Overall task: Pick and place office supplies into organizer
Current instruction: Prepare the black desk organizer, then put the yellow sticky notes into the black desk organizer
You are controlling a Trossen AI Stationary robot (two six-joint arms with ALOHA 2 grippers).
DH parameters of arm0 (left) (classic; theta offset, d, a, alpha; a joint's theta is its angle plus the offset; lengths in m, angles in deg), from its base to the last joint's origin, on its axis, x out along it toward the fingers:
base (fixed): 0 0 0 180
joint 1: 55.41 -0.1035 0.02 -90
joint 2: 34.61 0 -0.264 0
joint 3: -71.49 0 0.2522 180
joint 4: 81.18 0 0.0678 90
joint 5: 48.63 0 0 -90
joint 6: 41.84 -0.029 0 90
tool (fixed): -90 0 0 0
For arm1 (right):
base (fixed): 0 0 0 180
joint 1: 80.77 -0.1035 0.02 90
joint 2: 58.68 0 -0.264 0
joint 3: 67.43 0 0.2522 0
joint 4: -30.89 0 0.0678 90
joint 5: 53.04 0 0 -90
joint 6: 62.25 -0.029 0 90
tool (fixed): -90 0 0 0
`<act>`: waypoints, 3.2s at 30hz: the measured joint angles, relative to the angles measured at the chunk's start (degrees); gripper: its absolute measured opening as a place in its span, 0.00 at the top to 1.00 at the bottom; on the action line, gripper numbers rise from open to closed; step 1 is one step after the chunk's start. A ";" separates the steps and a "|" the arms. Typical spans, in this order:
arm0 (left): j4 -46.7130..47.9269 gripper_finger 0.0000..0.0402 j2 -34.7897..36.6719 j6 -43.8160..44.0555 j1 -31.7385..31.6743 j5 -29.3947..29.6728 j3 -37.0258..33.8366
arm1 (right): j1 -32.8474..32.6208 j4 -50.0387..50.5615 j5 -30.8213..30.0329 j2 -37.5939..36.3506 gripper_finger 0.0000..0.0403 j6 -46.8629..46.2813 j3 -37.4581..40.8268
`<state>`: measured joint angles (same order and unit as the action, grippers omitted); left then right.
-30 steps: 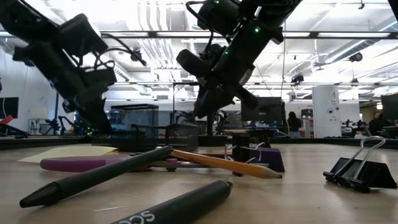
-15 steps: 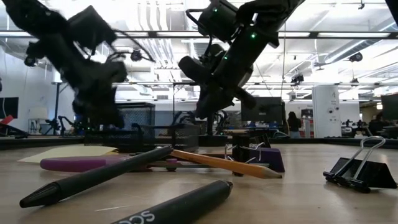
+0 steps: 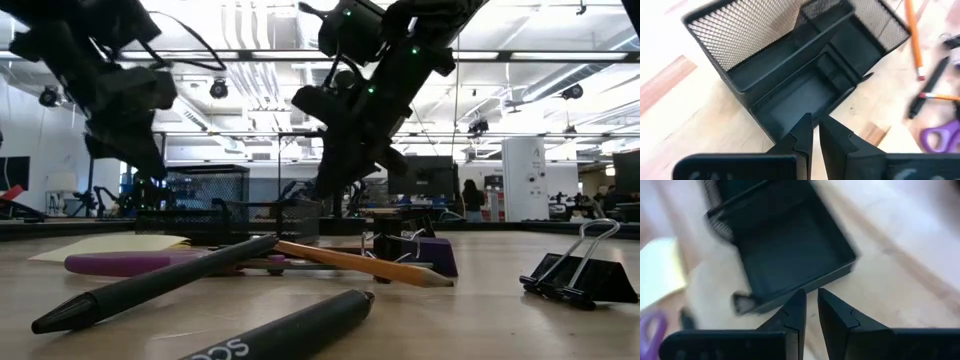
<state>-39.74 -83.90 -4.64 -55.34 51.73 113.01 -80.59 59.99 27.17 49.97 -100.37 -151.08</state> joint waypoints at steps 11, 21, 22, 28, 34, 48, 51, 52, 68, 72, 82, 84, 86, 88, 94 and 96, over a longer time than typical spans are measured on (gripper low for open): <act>0.35 0.97 9.18 0.01 0.02 5.63 0.02 | 3.88 -1.24 3.73 5.00 0.89 -0.57 0.04; 0.39 0.97 9.18 -0.58 0.02 6.74 0.02 | 7.67 -16.61 0.76 4.38 0.89 3.74 0.04; 0.54 0.97 9.00 -0.68 0.02 6.72 0.02 | 7.80 -16.34 0.64 4.12 0.89 2.67 0.04; 2.91 0.97 7.98 -4.79 0.14 -0.03 0.06 | 6.37 -8.25 1.08 0.40 0.89 -1.62 0.04; 3.17 0.97 5.20 -8.37 2.23 -12.88 0.06 | 2.22 -6.98 15.79 -1.80 0.89 2.89 0.00; -1.66 0.54 -7.08 20.37 10.44 -17.55 0.30 | -1.05 -8.59 23.96 -2.12 0.89 -13.12 0.00; -5.23 0.48 -9.05 28.69 14.62 -17.39 0.30 | -1.48 -10.26 24.45 -2.12 0.89 -12.88 0.02; -6.17 0.47 -9.88 30.91 16.08 -16.72 0.30 | -1.49 -11.12 24.66 -2.12 0.89 -12.69 0.02; -17.61 0.46 -27.87 43.49 22.62 -6.90 1.87 | -1.50 -11.43 25.46 -2.08 0.61 -5.56 -0.07; -17.06 0.46 -27.66 43.54 22.62 -6.58 2.55 | -1.75 -12.20 24.42 -2.08 0.54 -5.17 -0.09; -19.40 0.49 -30.43 43.50 22.93 -5.18 2.69 | -1.98 -14.59 18.55 -1.73 0.49 -5.21 -0.09; -20.58 0.53 -31.36 43.43 22.93 -4.87 2.86 | -1.90 -14.64 18.47 -1.73 0.49 -5.21 -0.11; -21.74 0.58 -32.28 43.05 22.98 -4.01 3.17 | -1.93 -14.30 18.51 -1.73 0.49 -5.22 -0.11; -23.46 0.62 -33.35 42.27 22.97 -3.79 3.28 | -1.97 -14.26 18.54 -1.73 0.49 -5.22 -0.11; -33.35 0.77 -37.50 38.73 22.91 -3.78 3.30 | -1.91 -13.96 18.52 -1.73 0.49 -5.37 -0.11; -36.57 0.82 -38.81 37.74 22.91 -4.14 3.30 | -1.95 -13.64 18.57 -1.73 0.49 -5.37 -0.11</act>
<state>-76.31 -122.71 33.09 -32.43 47.60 116.30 -82.53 46.35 45.74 48.24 -105.74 -151.19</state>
